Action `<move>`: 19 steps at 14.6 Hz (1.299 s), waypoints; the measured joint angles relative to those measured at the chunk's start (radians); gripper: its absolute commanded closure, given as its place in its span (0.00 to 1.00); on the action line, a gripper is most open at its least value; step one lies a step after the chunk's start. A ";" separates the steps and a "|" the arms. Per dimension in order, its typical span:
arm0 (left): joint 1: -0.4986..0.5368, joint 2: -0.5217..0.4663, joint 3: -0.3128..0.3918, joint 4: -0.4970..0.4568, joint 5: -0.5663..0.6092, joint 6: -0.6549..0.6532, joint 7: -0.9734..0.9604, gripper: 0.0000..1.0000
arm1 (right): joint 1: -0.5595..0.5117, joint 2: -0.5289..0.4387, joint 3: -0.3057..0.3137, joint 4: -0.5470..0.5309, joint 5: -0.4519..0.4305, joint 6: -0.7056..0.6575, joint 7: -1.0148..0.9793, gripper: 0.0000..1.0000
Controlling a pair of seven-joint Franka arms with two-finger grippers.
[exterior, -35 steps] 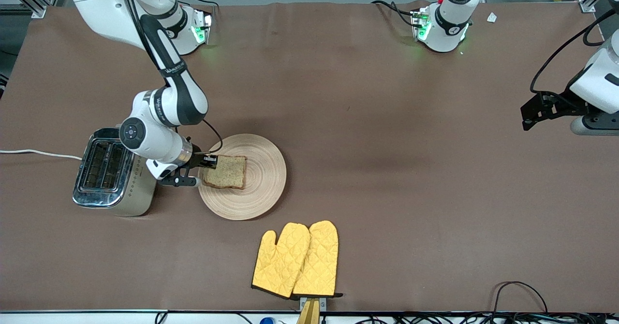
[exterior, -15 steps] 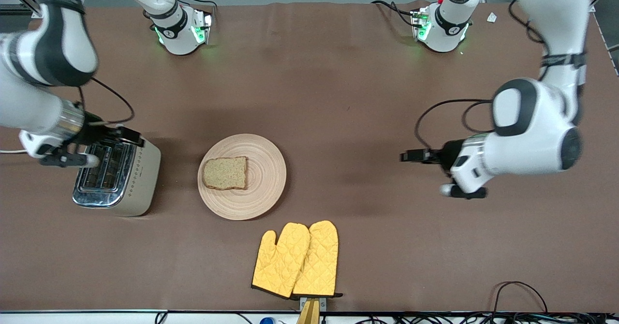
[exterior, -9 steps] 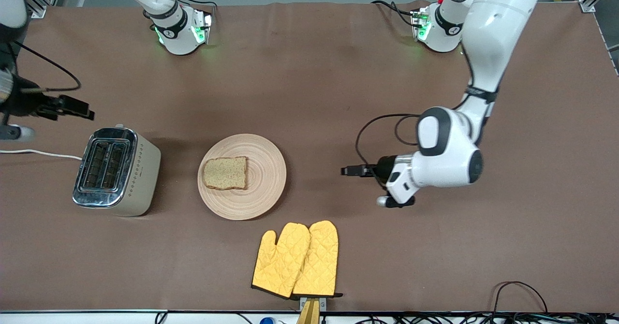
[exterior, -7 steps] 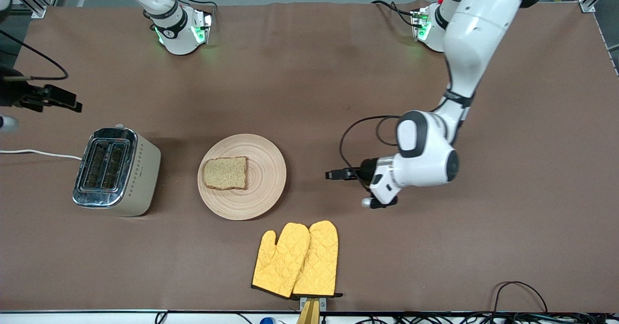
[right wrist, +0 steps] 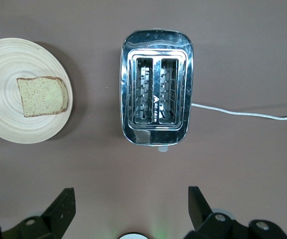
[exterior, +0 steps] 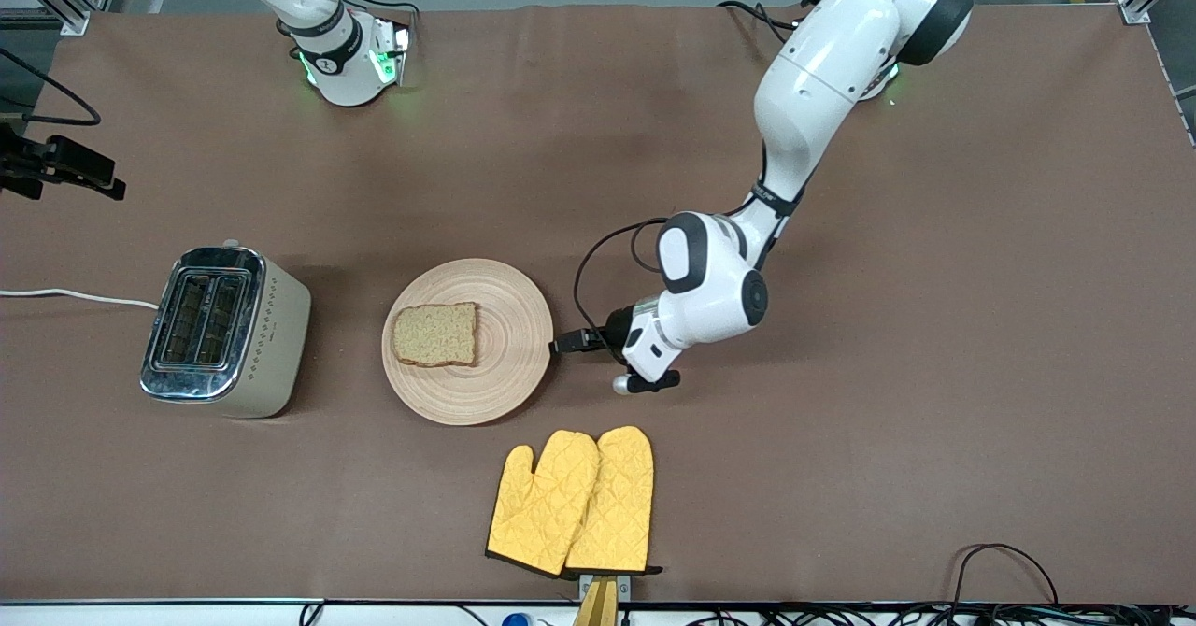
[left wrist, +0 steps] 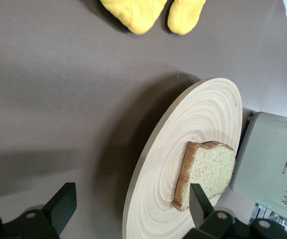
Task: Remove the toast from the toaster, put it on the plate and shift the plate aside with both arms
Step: 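Grasp the rim of the wooden plate with the left gripper, then slide the plate with the toast away from the toaster with the left gripper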
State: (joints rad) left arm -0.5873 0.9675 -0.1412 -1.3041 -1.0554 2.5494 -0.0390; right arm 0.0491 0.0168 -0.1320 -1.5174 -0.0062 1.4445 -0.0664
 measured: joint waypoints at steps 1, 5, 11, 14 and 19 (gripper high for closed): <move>-0.012 0.019 0.000 0.020 0.000 0.008 0.000 0.01 | 0.000 0.000 0.002 0.001 0.000 0.001 0.000 0.00; -0.042 0.059 -0.007 0.058 0.000 0.024 0.013 0.05 | 0.000 0.000 0.004 0.001 0.001 0.003 0.000 0.00; -0.064 0.099 -0.049 0.073 0.000 0.096 0.095 0.76 | 0.000 0.000 0.004 0.002 0.002 0.003 0.000 0.00; -0.072 0.100 -0.049 0.075 0.000 0.109 0.140 0.99 | 0.000 0.000 0.003 0.002 0.002 0.003 0.000 0.00; -0.062 0.096 -0.054 0.094 -0.002 0.112 0.171 1.00 | 0.000 0.000 0.003 0.002 0.002 0.002 0.000 0.00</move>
State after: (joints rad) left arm -0.6490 1.0638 -0.1950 -1.2097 -1.0574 2.6611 0.1318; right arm 0.0488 0.0168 -0.1288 -1.5159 -0.0044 1.4470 -0.0668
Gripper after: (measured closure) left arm 0.868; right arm 0.000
